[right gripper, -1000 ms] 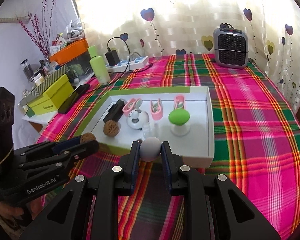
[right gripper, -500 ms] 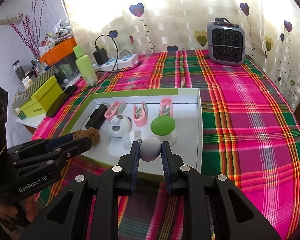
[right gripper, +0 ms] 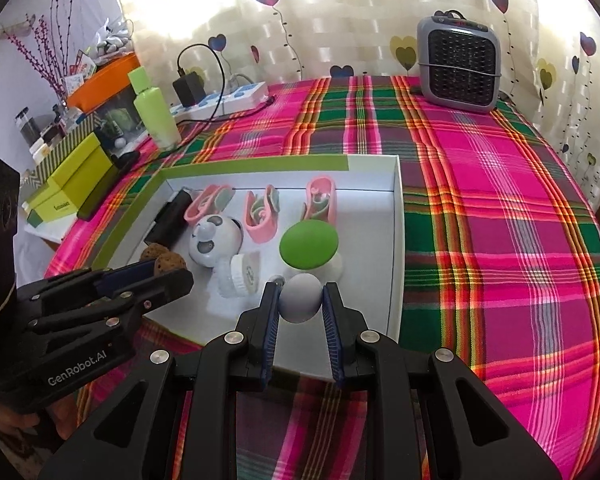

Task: Organize objects
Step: 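Carry the walnut into the box with the left tool while the right tool carries the egg, then open the left tool to release the walnut while the right tool releases the egg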

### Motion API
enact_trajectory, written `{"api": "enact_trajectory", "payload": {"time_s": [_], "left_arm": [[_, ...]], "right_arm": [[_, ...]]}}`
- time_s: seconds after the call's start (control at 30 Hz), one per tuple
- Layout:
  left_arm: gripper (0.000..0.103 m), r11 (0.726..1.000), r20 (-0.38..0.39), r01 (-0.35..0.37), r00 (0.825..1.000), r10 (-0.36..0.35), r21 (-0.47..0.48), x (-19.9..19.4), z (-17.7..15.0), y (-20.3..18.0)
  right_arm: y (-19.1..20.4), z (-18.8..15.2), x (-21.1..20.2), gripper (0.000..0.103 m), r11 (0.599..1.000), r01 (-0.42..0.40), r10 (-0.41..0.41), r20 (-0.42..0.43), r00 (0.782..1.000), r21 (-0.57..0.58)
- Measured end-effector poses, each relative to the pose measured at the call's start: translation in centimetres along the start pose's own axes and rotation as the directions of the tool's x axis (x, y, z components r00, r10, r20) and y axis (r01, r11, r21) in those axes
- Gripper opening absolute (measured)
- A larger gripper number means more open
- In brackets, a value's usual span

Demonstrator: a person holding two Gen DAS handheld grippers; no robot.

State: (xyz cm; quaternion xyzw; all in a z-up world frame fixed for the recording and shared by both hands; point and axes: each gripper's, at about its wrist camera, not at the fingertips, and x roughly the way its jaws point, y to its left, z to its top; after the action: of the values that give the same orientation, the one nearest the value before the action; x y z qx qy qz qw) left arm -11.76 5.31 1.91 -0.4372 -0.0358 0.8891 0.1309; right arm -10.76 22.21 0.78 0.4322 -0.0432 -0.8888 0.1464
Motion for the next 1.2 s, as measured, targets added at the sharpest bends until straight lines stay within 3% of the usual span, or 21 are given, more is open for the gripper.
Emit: {"api": "enact_trajectory", "payload": {"time_s": [0.93,1.1,1.2], "left_arm": [[0.031,0.999,-0.012,-0.043,0.999,0.043,0.012,0.9,0.2,-0.2],[0.035,0.999,-0.010,-0.048,0.999,0.048,0.014,0.7,0.1,-0.1],[0.038,0.998,-0.007,-0.056,0.998,0.056,0.016,0.5,0.1,-0.1]], "right_arm": [[0.7,0.0,0.8,0.023,0.998,0.047,-0.048,-0.018,0.999,-0.049],[0.8,-0.1,0.6,0.037,0.998,0.034,-0.035,-0.010,0.999,-0.048],[1.0,-0.1,0.5,0.039,0.998,0.035,-0.035,-0.006,0.999,-0.048]]}}
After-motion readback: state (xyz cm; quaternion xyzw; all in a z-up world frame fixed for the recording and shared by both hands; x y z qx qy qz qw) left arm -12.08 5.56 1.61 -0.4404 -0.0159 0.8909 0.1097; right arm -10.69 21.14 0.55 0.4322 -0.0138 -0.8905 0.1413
